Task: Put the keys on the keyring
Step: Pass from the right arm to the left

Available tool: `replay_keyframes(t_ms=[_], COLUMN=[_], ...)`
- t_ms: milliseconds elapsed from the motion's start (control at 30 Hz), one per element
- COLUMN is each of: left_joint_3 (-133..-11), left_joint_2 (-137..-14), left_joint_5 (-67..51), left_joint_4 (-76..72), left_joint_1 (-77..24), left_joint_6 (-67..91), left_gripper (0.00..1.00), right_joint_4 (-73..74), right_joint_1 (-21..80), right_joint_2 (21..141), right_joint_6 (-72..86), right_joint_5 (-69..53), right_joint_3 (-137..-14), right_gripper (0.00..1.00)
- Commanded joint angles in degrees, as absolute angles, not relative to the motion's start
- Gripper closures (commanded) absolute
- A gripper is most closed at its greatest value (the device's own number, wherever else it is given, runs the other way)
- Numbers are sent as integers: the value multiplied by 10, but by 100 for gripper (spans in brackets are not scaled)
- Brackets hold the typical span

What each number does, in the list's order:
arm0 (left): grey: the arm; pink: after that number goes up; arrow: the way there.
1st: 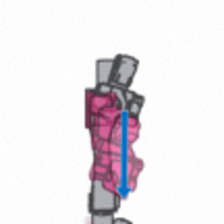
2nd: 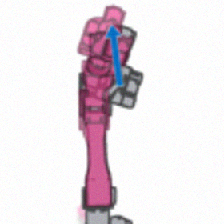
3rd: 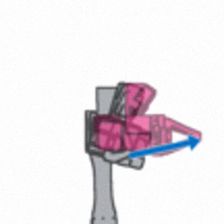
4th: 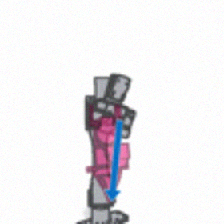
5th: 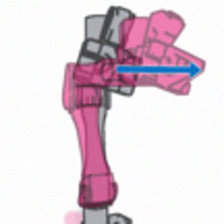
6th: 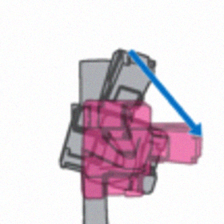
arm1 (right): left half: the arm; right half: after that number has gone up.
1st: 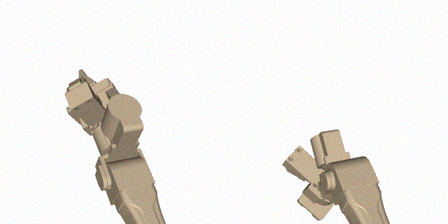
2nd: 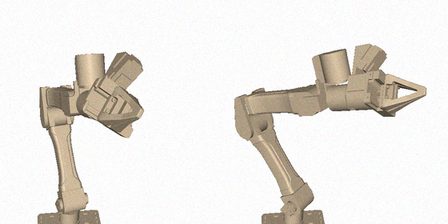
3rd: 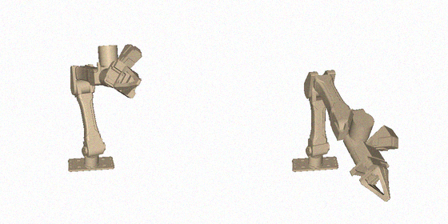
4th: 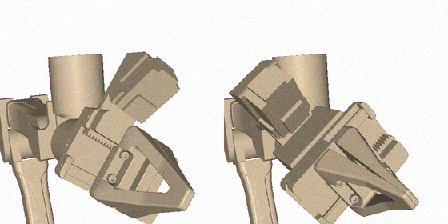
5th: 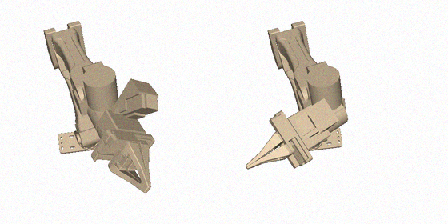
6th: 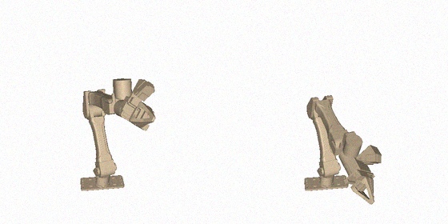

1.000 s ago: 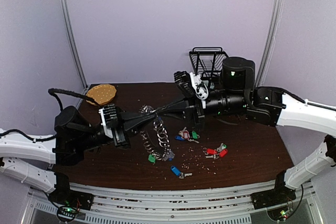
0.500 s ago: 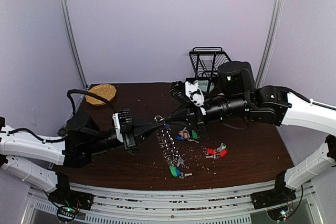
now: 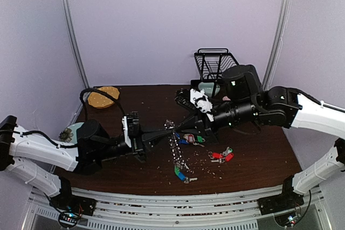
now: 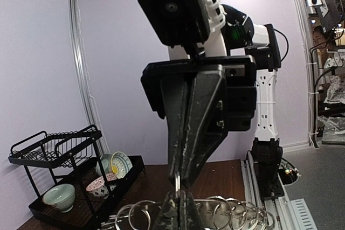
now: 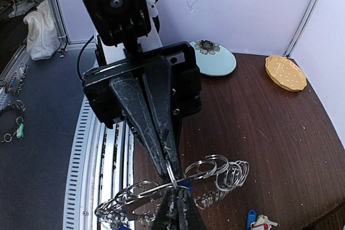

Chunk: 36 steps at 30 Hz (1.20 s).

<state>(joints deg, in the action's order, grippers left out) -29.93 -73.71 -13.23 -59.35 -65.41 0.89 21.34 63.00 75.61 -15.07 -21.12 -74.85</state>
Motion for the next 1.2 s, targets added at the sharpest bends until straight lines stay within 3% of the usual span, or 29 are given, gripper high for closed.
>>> replay_keyframes(t_ms=[0,200,333,500,667,1000,1167], left_joint_3=[-288,-292,-290,-296,-307,-326,-322], left_joint_2=[-739,-754,-756,-758,-767,-768,-771], left_joint_5=[-117,-128,-135,-137,-145,-174,-176], left_joint_4=[-718,-746,-742,-741,-736,-717,-727], left_joint_1=[-645,-646,-648,-651,-653,-654,-655], left_joint_6=[44,45,38,27,21,5,5], left_gripper=[100,100,100,100,100,100,100], right_joint_4=[217,130,94,64,48,55,51], right_joint_1=[626,613,612,612,612,612,611], right_joint_2=[735,698,703,719,724,743,744], right_joint_6=[-140,-137,-138,-148,-148,-158,-159], right_joint_5=[-214,-217,-211,-290,-299,-284,-286], right_joint_3=[-765,-709,-698,-691,-681,-681,-680], right_gripper=[87,83,74,70,79,80,95])
